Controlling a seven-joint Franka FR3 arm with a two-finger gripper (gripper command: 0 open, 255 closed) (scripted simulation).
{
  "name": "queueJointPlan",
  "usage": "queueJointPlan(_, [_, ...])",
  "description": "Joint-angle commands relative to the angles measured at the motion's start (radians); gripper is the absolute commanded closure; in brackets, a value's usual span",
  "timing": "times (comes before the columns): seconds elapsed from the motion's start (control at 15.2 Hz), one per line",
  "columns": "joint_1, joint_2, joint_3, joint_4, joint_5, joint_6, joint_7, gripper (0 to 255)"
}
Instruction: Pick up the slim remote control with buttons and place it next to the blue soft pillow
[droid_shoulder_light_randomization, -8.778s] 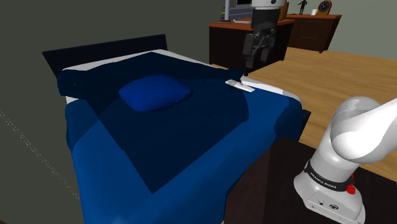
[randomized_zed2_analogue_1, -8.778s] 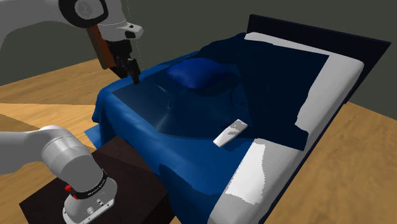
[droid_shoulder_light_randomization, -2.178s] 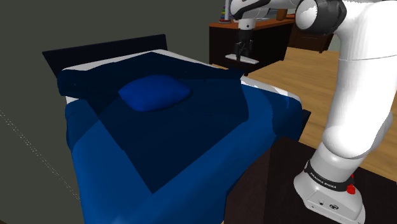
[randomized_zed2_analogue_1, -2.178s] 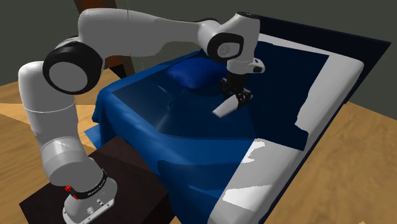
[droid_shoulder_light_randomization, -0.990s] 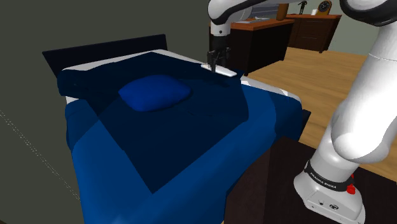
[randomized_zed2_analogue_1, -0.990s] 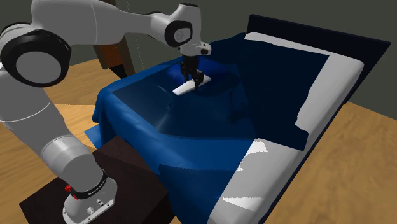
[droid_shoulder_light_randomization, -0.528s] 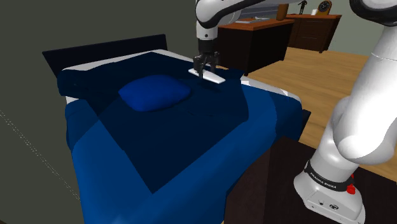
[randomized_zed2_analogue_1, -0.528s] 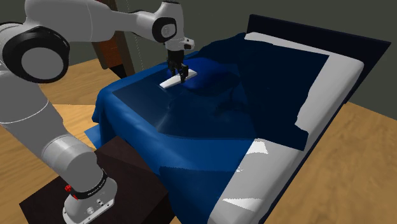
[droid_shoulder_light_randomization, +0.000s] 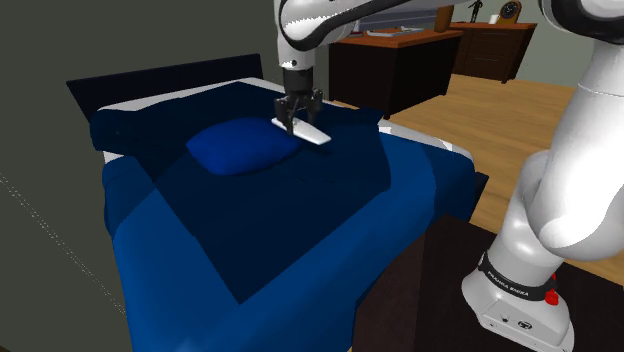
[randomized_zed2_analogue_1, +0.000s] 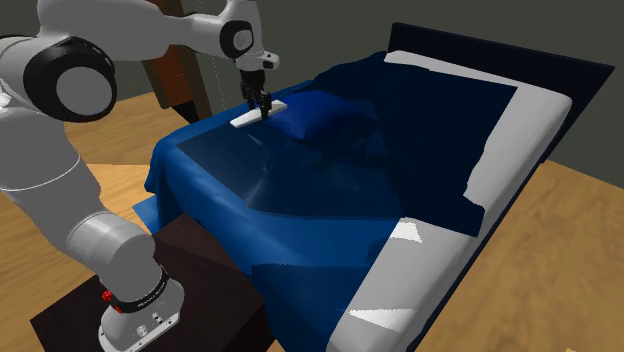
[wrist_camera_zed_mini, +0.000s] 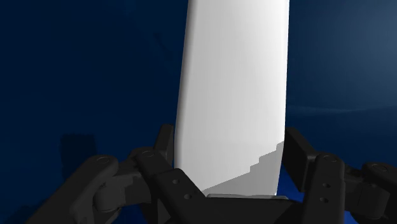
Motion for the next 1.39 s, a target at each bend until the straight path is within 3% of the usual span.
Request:
queueJointPlan(0.0, [0.023,0.024,0.022,0.031,0.000,-0.007,0.046,255])
queueJointPlan(0.53, [0.117,0.133,0.099,0.174,-0.009,-0.039,0.220,255])
queueJointPlan(0.99, [0.204,0.275,0.150,0.371,-0.030,-0.095,0.357,255])
queueJointPlan(1.32, [0.203,0.277,0.149,0.306,-0.030,-0.028,0.358,255])
